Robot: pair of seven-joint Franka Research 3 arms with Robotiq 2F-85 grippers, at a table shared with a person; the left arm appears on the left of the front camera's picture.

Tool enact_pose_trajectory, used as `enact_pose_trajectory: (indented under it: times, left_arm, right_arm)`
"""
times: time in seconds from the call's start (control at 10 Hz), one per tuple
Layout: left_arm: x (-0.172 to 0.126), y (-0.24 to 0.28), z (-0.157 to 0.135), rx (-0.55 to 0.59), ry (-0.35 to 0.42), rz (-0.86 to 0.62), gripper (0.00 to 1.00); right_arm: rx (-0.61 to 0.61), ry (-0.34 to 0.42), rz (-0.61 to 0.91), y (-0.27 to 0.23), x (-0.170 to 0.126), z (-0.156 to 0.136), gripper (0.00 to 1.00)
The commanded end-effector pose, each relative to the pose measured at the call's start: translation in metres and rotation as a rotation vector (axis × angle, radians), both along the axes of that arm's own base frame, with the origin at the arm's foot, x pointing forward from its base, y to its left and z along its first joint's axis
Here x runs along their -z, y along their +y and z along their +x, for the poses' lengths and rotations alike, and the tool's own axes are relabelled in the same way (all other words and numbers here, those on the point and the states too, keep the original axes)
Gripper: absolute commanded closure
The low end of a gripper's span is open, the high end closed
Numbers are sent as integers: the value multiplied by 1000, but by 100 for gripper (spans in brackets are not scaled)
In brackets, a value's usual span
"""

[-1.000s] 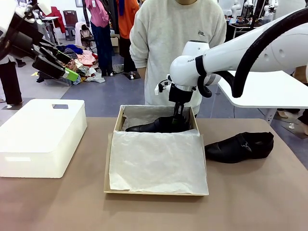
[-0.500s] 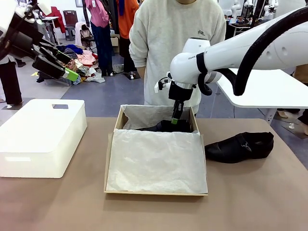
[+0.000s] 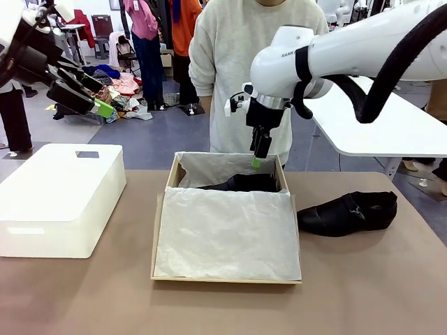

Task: Pack the shoes into the box.
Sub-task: Place one shoe of the Shoes into the Shoes Box, then place the other shoe of the Shoes into the Shoes Box.

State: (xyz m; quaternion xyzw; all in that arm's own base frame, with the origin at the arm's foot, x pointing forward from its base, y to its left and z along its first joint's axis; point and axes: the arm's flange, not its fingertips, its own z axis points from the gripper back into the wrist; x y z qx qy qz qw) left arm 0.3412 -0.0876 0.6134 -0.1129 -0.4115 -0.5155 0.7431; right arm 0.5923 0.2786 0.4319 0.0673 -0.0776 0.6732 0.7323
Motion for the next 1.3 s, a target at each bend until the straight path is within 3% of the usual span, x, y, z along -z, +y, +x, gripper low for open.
enact_pose_trajectory:
  times: [0.0, 0.2, 0.3, 1.1, 1.2]
  left_arm:
    - [2, 2, 1, 22, -3, -8, 0]
    - [2, 2, 1, 22, -3, -8, 0]
    - [2, 2, 1, 22, -3, -8, 0]
    - [2, 2, 1, 22, -3, -8, 0]
    - [2, 2, 1, 22, -3, -8, 0]
  right_arm:
    - [-30, -17, 25, -11, -3, -16, 0]
    - [-40, -41, 15, -17, -13, -33, 0]
    - [-20, -14, -1, -2, -11, -10, 0]
    - [-27, -10, -2, -3, -8, -14, 0]
    - [-24, -44, -8, -14, -28, -17, 0]
